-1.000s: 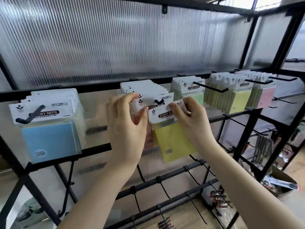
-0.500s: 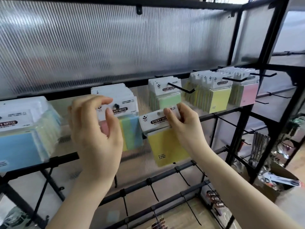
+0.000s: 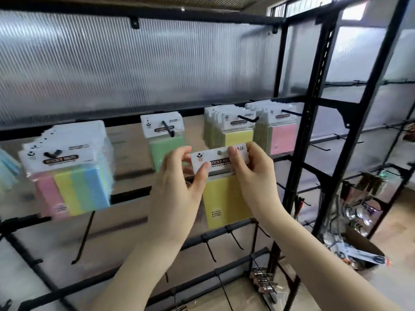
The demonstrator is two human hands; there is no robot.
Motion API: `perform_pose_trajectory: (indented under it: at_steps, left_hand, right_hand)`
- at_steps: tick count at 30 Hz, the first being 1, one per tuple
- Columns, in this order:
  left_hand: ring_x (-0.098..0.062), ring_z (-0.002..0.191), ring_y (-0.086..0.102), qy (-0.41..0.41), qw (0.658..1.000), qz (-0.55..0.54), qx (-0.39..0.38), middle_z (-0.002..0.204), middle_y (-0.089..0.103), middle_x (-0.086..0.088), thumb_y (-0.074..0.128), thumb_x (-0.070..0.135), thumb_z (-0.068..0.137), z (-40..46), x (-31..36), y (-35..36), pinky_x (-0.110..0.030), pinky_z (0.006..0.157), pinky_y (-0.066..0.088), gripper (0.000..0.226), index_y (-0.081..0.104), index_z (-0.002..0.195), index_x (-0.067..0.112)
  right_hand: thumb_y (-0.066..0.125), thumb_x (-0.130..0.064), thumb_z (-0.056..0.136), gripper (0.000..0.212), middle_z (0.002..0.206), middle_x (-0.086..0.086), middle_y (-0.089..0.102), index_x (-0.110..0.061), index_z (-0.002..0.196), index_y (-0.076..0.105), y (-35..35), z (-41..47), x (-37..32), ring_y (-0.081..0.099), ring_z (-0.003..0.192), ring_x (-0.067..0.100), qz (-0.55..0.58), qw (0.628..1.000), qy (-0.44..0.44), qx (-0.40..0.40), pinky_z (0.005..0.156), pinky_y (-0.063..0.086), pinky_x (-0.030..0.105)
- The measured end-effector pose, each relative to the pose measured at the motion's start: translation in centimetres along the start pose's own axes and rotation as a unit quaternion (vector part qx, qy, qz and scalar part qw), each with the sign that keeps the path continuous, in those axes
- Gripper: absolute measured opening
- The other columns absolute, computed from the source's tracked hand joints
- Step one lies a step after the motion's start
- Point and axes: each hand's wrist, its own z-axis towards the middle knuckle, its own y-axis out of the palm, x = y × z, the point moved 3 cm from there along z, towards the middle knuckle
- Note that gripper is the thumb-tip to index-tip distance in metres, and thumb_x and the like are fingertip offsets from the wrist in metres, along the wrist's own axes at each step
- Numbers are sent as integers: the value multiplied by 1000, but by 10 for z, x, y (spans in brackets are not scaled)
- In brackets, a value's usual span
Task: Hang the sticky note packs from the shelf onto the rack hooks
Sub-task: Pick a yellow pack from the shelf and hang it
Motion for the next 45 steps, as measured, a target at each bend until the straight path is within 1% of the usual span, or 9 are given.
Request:
perform_pose_trajectory:
  at_steps: [5, 9, 12, 20, 24, 31, 36, 40, 45]
  left_hand:
    - [-18, 82, 65, -3, 999, -34, -5, 87, 68, 3, 59, 43, 85, 8, 27, 49, -38, 71, 51, 35, 61, 102, 12]
    - [1, 55, 53, 36, 999, -14, 20, 60, 51, 16, 64, 26, 89, 24, 42, 74, -12, 49, 34, 9, 61, 87, 17]
    - [7, 50, 48, 24, 999, -26, 13, 54, 42, 20, 65, 24, 89, 42, 43, 86, -10, 45, 29, 11, 64, 88, 13]
    - [-3, 78, 62, 2, 995, -93, -31, 80, 62, 14, 63, 22, 91, 83, 30, 106, -24, 73, 51, 5, 62, 92, 17]
    - [13, 73, 56, 4, 994, -109, -20, 77, 61, 16, 65, 24, 90, 91, 24, 115, -10, 65, 44, 8, 63, 93, 16]
    - [-4, 73, 60, 19, 989, -148, -20, 78, 64, 10, 64, 20, 90, 91, 13, 115, -16, 64, 47, 5, 62, 87, 18]
    - [-6, 74, 49, 41, 997, -50, 40, 84, 54, 16, 64, 18, 89, 89, -4, 119, -20, 71, 42, 13, 60, 101, 15]
    - [-18, 97, 52, 54, 994, -20, 94, 103, 51, 1, 68, 10, 85, 90, -17, 120, -13, 85, 39, 30, 54, 112, 5]
    - [-16, 100, 52, 18, 994, -31, 100, 105, 53, -3, 67, 18, 86, 88, -37, 124, -3, 85, 34, 36, 51, 115, 4]
  right_hand:
    - [58, -23, 94, 30, 56, -15, 43, -12, 68, 46, -40, 15, 2, 35, 53, 0, -9, 1000, -9, -14, 50, 29, 14]
    - [61, -21, 92, 26, 63, -2, 50, -4, 76, 53, -59, 29, 7, 41, 57, 5, -10, 998, -3, -62, 52, 32, 21]
    - [63, -19, 91, 22, 61, -10, 53, -4, 77, 57, -69, 46, 9, 43, 54, 0, 8, 998, -8, -54, 51, 34, 16]
    - [59, -15, 94, 37, 47, -20, 46, -19, 64, 38, -70, 89, 26, 40, 46, -4, 6, 1000, -6, -20, 47, 30, 8]
    - [61, -17, 93, 42, 46, -20, 42, -21, 61, 35, -66, 99, 34, 36, 46, -3, -6, 1000, 1, -15, 47, 29, 9]
    - [62, -17, 92, 32, 59, -5, 42, -7, 67, 45, -57, 101, 46, 36, 55, 4, -9, 1000, 1, -22, 51, 29, 17]
    - [61, -18, 92, 18, 58, -14, 46, -25, 80, 50, -50, 100, 57, 42, 57, 2, -26, 1000, -6, -12, 55, 33, 15]
    - [67, -18, 87, 25, 94, -8, 58, -21, 108, 52, -46, 100, 65, 58, 89, 11, -77, 997, -1, 8, 79, 49, 30]
    - [68, -13, 87, 45, 124, 6, 53, -11, 126, 46, -36, 98, 72, 50, 118, 22, -151, 988, -15, -8, 99, 42, 36]
